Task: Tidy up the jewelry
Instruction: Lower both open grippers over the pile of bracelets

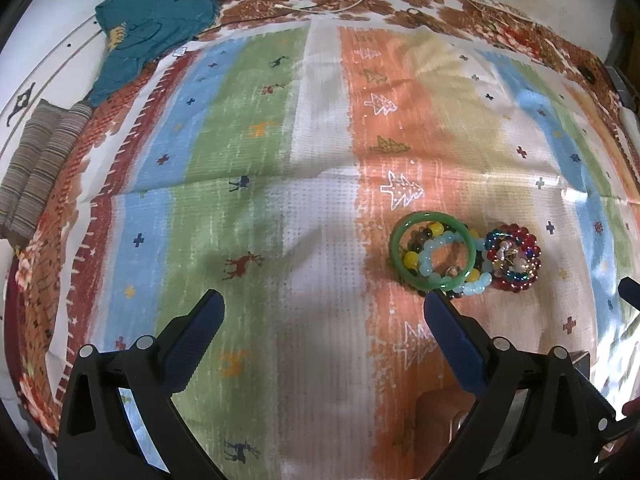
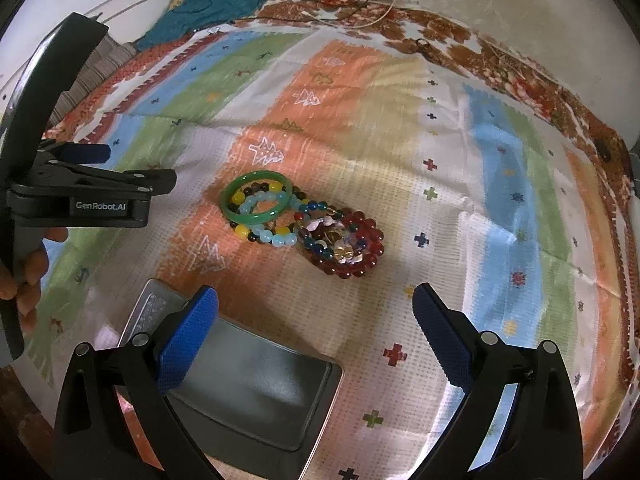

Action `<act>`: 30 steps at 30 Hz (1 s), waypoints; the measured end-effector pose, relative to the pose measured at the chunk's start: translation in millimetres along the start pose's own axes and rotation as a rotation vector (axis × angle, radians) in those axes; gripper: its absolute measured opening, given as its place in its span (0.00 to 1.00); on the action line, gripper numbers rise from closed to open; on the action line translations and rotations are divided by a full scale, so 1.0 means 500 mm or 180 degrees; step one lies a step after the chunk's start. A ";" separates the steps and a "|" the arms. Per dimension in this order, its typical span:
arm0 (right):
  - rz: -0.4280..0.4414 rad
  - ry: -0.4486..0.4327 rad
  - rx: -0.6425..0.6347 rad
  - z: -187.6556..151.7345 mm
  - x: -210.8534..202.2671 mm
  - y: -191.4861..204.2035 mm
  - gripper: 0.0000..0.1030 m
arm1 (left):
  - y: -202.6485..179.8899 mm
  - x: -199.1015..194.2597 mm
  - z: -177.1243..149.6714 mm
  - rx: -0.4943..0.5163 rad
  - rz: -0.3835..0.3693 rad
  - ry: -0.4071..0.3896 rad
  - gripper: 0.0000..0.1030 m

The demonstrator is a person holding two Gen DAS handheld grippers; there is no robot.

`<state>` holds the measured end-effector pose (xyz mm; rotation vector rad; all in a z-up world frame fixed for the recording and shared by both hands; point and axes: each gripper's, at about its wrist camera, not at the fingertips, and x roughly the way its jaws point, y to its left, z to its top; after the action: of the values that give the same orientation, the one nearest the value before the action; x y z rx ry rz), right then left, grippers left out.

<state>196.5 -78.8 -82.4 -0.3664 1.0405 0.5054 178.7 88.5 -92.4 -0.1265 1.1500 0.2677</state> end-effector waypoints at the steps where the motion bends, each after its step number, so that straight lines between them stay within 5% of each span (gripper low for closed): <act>1: 0.0005 0.0018 0.0005 0.002 0.006 -0.002 0.96 | 0.001 0.006 0.002 -0.0003 0.0002 0.0010 0.94; 10: -0.0003 0.0141 0.0018 0.020 0.045 -0.008 0.96 | 0.009 0.049 0.024 -0.0038 -0.0064 0.0101 0.94; 19: 0.0019 0.0258 -0.0012 0.040 0.083 -0.007 0.96 | -0.018 0.095 0.042 0.0077 -0.0173 0.0231 0.85; 22: 0.0028 0.0304 -0.0032 0.046 0.095 -0.003 0.86 | -0.028 0.112 0.049 0.0145 -0.0153 0.0271 0.82; 30: 0.0050 0.0397 -0.0076 0.053 0.124 -0.002 0.84 | -0.037 0.142 0.055 0.0249 -0.0074 0.0352 0.70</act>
<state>241.6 -52.2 -125.0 -0.4153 1.1595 0.5143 235.0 87.7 -147.0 -0.0863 1.2663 0.1967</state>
